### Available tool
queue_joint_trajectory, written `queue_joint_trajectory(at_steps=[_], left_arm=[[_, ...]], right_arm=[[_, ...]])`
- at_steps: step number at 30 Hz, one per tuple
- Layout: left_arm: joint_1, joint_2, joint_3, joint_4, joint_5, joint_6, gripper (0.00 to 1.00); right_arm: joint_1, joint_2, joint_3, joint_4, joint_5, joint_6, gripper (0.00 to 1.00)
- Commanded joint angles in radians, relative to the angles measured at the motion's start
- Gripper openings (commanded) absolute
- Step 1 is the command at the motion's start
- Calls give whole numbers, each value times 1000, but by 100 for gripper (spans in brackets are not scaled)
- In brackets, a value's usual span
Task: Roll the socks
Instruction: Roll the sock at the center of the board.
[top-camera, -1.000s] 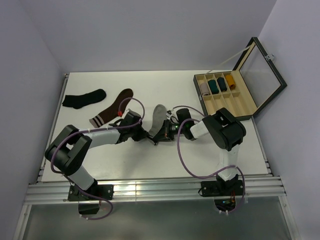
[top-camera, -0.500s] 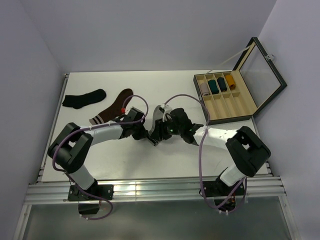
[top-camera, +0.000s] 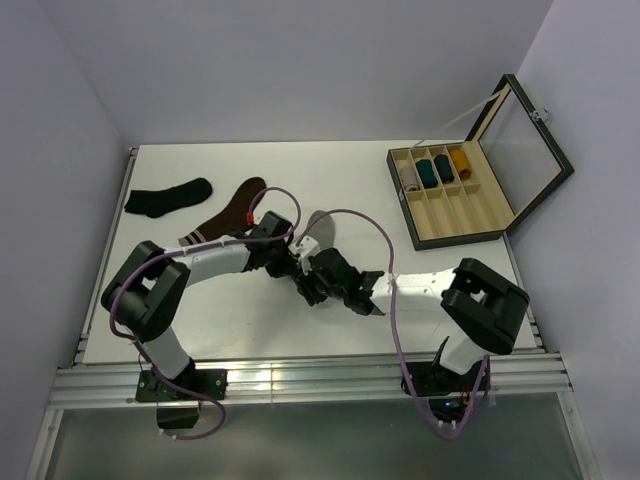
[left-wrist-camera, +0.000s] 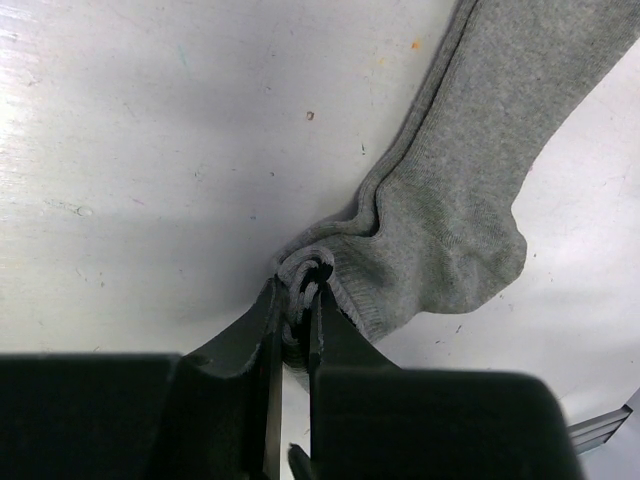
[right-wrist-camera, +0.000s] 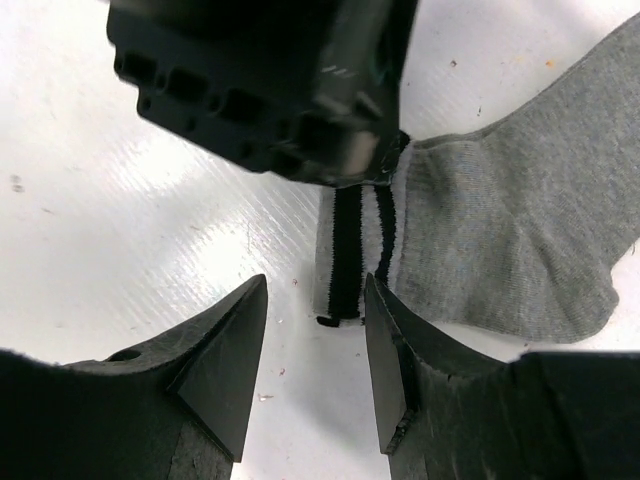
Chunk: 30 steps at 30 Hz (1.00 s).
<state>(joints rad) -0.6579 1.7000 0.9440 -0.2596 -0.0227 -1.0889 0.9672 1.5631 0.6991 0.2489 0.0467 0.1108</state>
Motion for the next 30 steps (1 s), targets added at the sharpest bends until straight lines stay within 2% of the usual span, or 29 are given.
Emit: queue_joint_trajectory(at_steps=[1,7,10,11,13,14,16,17,19,20,25,26,30], left_arm=[[3,27,21,-46,-5,29,0],[3,29,25,-47,-2,29,0],[4,20,19,-46,-2,29,0],[4,17,16,-41,-2,29,1],[7,0,0,-26,-5,21,5],[9,-8,-7,-18,-8,18,12],[15,-29,-28,2,-14,8,17],[18,-46,-34,8,-14,6,23],[27,-66,-57,28,-20,-6,28],[30,-89,-65,34,-23,-11,37],[50,-175,-145,91,-52,-63,59],[50,-206,-157,114,-56,-74,68],[50,-267,-249,210,-51,-118,71]], right_arm=[[33,40,19,44,111,-62,51],[70,129,63,-2,231,-59,47],[70,141,62,-5,246,-46,30],[70,140,60,-8,248,-42,14],[68,123,53,-13,231,-37,0],[65,114,53,-22,181,-25,0],[38,101,57,-40,104,1,0],[24,89,57,-52,66,32,0],[-11,80,62,-65,-66,67,0],[-53,77,63,-74,-106,101,0],[-189,92,56,-48,-430,222,0],[-235,101,54,-27,-474,266,0],[-308,188,85,-10,-646,352,0]])
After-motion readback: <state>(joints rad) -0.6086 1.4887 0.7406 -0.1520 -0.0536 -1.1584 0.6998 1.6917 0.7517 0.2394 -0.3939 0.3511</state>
